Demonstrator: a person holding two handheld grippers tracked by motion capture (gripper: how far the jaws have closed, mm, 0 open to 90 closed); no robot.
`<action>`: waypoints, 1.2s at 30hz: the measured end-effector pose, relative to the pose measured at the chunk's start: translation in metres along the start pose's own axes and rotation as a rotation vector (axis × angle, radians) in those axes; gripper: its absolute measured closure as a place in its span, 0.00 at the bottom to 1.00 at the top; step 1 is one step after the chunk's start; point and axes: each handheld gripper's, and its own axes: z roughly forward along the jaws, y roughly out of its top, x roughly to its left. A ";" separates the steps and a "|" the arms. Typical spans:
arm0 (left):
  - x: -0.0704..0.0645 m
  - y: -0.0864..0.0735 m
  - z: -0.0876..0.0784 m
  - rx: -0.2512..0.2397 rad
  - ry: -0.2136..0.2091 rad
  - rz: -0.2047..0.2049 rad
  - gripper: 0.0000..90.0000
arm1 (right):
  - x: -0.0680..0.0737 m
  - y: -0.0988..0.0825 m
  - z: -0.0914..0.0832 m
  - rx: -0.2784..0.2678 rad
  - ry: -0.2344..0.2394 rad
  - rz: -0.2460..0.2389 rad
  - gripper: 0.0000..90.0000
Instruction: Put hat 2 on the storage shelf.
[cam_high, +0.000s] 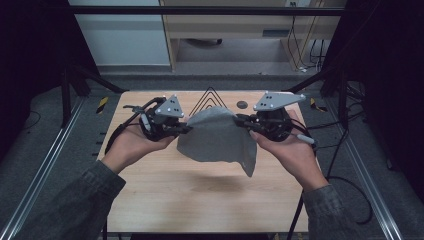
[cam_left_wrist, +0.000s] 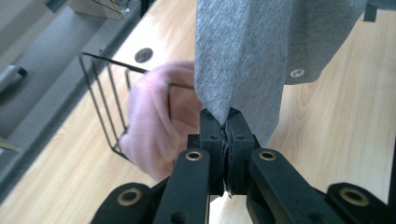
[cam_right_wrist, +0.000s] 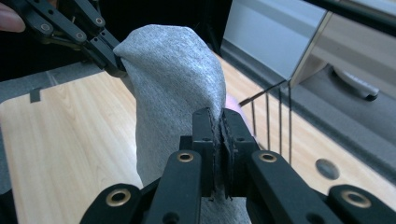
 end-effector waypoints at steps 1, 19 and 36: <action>0.002 0.002 -0.002 -0.004 0.004 -0.001 0.98 | -0.001 0.004 -0.001 -0.008 -0.002 -0.001 0.95; 0.018 0.021 -0.029 -0.083 0.058 -0.036 0.98 | -0.023 0.041 0.002 -0.060 -0.033 0.025 0.95; 0.052 0.042 -0.030 -0.113 0.086 -0.056 0.98 | -0.050 0.065 0.013 -0.074 -0.057 0.027 0.95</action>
